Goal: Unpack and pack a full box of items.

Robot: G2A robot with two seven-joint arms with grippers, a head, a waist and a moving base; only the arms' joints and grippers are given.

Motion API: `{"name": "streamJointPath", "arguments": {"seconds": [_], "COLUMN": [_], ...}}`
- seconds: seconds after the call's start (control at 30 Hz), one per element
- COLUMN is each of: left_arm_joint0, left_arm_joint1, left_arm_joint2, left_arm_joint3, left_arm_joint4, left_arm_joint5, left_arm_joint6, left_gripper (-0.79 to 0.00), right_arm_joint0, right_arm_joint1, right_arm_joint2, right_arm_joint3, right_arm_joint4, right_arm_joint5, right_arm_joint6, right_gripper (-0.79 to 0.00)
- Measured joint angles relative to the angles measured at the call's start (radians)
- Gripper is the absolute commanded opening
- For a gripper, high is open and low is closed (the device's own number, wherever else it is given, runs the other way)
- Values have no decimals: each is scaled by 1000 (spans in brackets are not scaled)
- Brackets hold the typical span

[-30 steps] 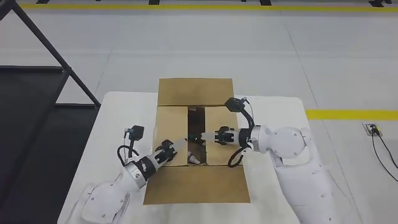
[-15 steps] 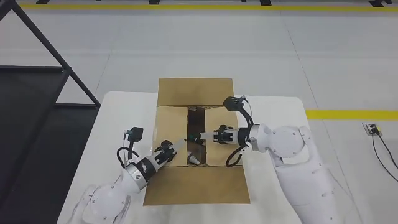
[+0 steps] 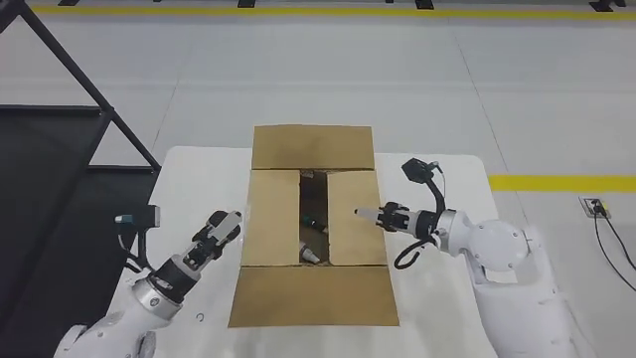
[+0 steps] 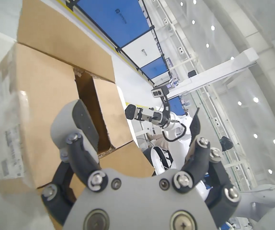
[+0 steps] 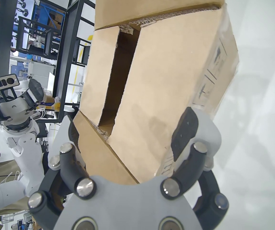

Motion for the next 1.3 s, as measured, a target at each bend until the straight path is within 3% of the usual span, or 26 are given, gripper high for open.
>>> {"name": "streamJointPath", "arguments": {"seconds": [0.17, 0.37, 0.73, 0.97, 1.23, 1.3], "left_arm_joint0": [94, 136, 201, 245, 248, 249], "left_arm_joint1": [6, 8, 28, 31, 30, 32], "left_arm_joint2": [-127, -178, -252, -385, -389, -378], "left_arm_joint3": [-4, -3, 18, 49, 52, 59], "left_arm_joint4": [-46, -84, -115, -226, -230, -231], "left_arm_joint5": [-51, -75, -174, -171, -168, -129], "left_arm_joint6": [4, -1, -222, -178, -172, -182], "left_gripper": [0, 0, 0, 0, 0, 0], "right_arm_joint0": [-24, -33, 6, 22, 19, 16], "right_arm_joint1": [10, 18, 24, 30, 29, 27], "right_arm_joint2": [11, -19, -122, -128, -127, -127], "right_arm_joint3": [3, 3, -22, -64, -64, -50], "right_arm_joint4": [24, 60, 51, 2, 8, 45], "right_arm_joint5": [-6, -21, 9, 64, 63, 61], "right_arm_joint6": [-20, -1, -7, -60, -62, -105], "right_gripper": [0, 0, 0, 0, 0, 0]}}
